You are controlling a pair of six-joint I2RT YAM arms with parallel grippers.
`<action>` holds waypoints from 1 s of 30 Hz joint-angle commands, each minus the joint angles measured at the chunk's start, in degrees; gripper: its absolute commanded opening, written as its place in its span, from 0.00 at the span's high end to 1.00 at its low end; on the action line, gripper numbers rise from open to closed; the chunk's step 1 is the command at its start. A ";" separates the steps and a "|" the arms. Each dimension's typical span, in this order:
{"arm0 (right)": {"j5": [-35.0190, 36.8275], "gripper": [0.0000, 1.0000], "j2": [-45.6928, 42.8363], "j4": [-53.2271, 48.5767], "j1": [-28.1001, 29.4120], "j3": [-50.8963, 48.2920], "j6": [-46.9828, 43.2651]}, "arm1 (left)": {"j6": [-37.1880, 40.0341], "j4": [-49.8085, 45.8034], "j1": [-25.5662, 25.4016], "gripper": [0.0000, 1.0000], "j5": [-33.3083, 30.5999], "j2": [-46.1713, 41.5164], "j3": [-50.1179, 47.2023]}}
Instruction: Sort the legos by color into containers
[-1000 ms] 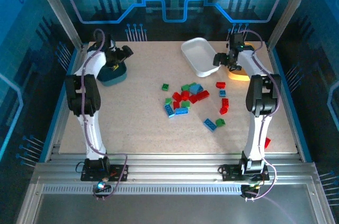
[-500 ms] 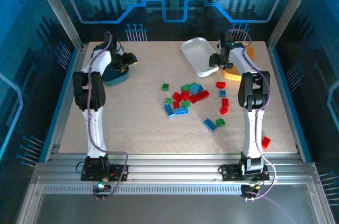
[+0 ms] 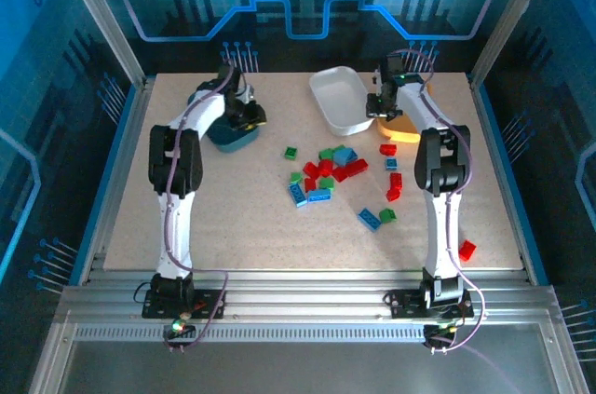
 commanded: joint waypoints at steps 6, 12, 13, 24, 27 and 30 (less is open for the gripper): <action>0.36 0.75 -0.57 1.53 6.01 -1.77 3.24 | 8.43 0.29 -6.71 0.81 0.61 -1.04 1.38; 2.49 0.75 -0.76 1.66 8.09 -2.60 8.18 | 8.84 -0.18 -7.04 0.78 0.03 -2.93 -1.61; 2.66 0.74 -1.05 1.86 8.52 -3.14 8.20 | 8.93 -0.14 -7.02 0.73 -0.18 -3.30 -2.35; -6.92 0.47 -7.74 5.09 11.09 -9.61 10.83 | 8.38 1.48 -7.04 0.30 1.79 -8.90 -8.42; -8.72 0.44 -8.69 6.09 11.04 -10.25 11.57 | 7.94 3.63 -7.04 0.20 1.58 -13.43 -11.36; -12.63 0.43 -8.16 6.70 10.69 -8.97 11.96 | 7.25 3.31 -7.04 0.16 2.29 -16.49 -12.19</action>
